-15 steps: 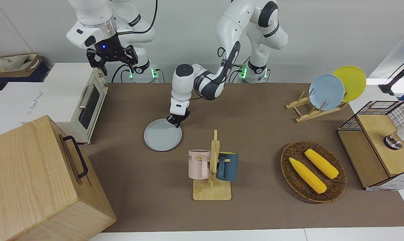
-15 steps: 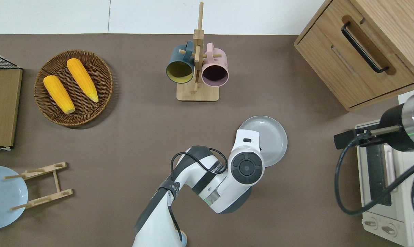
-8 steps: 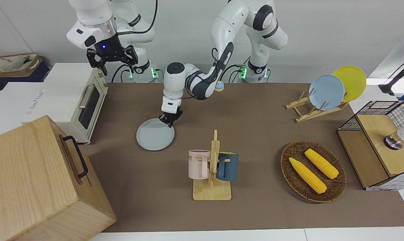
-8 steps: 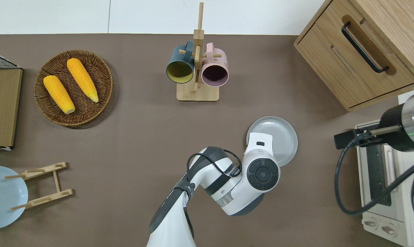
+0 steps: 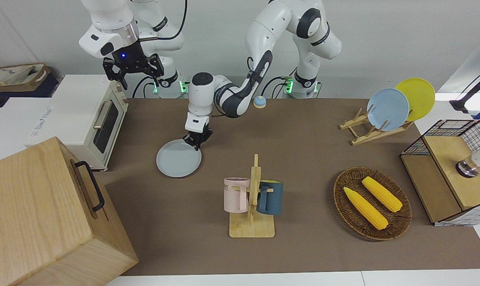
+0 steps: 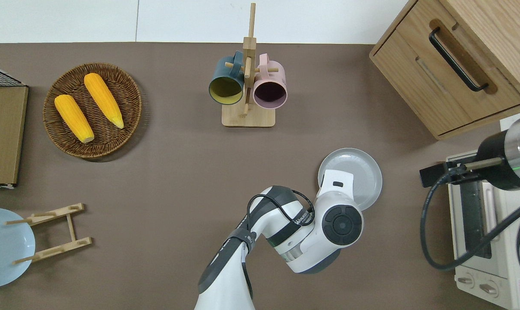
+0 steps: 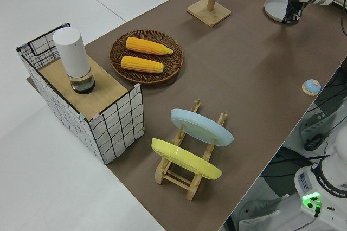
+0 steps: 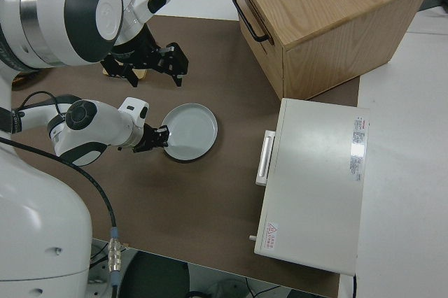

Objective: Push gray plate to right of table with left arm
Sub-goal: 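Keep pushing the gray plate with the left gripper toward the toaster oven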

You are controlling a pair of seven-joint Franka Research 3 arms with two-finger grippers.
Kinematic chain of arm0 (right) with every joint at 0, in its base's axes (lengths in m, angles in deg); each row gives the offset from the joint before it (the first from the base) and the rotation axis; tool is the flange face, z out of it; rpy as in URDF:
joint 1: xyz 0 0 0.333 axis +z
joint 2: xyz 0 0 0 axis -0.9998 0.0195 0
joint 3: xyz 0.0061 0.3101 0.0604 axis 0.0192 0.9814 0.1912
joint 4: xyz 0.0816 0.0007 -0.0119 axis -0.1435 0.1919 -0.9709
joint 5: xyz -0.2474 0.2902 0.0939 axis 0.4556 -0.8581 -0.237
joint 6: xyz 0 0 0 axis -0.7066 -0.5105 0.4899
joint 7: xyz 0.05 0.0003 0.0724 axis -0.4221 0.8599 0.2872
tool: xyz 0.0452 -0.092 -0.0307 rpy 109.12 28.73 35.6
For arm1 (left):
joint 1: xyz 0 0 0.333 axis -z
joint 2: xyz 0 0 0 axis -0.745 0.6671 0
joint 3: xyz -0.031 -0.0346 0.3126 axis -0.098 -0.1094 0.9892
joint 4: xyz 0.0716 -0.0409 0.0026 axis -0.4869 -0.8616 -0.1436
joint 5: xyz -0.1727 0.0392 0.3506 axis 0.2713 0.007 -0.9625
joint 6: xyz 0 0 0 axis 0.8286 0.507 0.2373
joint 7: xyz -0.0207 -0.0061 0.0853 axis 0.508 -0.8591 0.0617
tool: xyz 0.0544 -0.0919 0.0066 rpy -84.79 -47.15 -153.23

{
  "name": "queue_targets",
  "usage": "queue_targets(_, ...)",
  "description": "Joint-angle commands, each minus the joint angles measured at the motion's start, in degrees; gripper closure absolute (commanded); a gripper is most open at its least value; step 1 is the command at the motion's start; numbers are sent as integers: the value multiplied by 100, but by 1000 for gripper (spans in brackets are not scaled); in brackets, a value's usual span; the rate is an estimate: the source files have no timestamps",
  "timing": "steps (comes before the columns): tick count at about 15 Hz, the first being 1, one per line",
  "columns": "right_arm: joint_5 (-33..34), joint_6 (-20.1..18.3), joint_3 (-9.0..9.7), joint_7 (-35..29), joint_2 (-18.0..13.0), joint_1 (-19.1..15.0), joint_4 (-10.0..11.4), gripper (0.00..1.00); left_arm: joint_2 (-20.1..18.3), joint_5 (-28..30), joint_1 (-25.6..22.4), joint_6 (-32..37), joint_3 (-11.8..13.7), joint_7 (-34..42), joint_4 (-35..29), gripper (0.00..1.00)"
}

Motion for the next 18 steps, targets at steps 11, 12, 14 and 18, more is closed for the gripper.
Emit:
queue_targets(11, -59, -82, 86, -14, -17, -115, -46, 17, 232, -49, 41, 24, 88, -127, 198, 566)
queue_targets(12, -59, -82, 86, -14, -17, -115, -46, 17, 188, -40, 32, 33, 96, -127, 198, 530)
queue_targets(14, -59, -82, 86, -14, -17, -115, -46, 17, 66, -31, -29, 50, 105, -135, 198, 326)
queue_targets(18, -59, -82, 86, -5, -17, -115, -46, 17, -295, -92, -162, 532, 96, -83, 198, 5)
